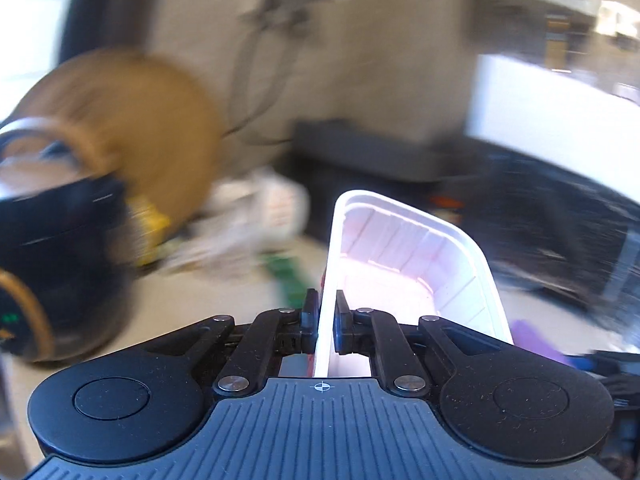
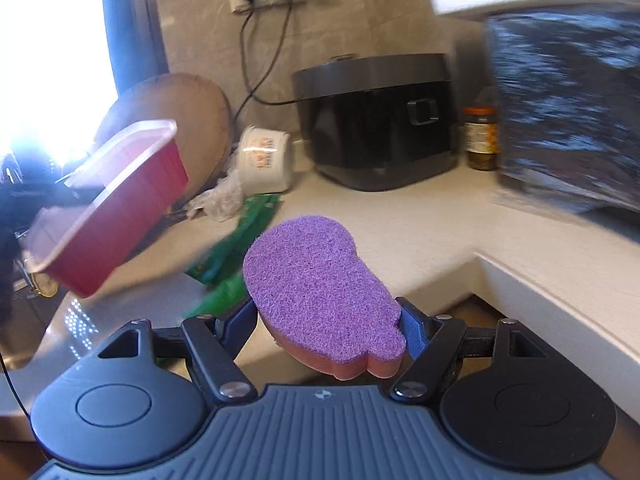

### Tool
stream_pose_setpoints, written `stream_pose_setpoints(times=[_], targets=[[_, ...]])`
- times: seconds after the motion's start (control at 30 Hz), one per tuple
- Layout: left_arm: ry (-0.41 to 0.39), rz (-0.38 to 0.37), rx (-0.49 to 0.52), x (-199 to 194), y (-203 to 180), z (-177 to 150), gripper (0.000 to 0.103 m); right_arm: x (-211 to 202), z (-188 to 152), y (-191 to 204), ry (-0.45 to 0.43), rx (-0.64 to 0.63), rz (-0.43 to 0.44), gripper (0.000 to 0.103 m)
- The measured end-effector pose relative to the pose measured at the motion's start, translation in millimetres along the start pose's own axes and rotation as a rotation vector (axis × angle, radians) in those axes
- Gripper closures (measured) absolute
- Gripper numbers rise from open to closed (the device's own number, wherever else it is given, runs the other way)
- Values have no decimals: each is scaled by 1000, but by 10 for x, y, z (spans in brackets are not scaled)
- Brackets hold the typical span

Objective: Collect trash
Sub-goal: 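Carry the tray and sponge down to the green trash bin and release both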

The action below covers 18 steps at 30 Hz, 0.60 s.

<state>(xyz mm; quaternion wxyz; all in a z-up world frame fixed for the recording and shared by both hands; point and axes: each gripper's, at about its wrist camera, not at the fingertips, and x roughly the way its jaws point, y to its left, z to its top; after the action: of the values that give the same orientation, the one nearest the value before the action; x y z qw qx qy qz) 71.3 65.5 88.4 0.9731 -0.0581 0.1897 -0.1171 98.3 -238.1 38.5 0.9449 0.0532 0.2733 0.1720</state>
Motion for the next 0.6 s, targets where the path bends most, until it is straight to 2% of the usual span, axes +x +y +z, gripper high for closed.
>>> stream_pose_setpoints(times=[0.07,0.13,0.2,0.27,0.37,0.43,0.53,0.6], targets=[[-27,-105,16,-80,-336,-152,93,-125,-160,-155,-4,22,-26,29],[-26,-224,-9,-102,-622,-379,93,-230,-339,-339,3,50,-73,29],[3,-339,-32,7,-855,-641,93,-339,-535,-540,15,71,-144,29],[57,-414,-24,232,-1093,-919,93,-448,-740,-748,37,92,-230,29],[170,-430,22,675,-1362,-1342,93,-636,-1060,-1077,63,141,-372,29],[291,-437,44,1039,-1516,-1676,93,-775,-1287,-1263,68,182,-438,29],[488,-422,97,1581,-1731,-2295,93,-935,-1596,-1418,71,230,-477,29],[590,-380,144,1923,-1853,-2693,93,-972,-1761,-1474,75,256,-482,29]])
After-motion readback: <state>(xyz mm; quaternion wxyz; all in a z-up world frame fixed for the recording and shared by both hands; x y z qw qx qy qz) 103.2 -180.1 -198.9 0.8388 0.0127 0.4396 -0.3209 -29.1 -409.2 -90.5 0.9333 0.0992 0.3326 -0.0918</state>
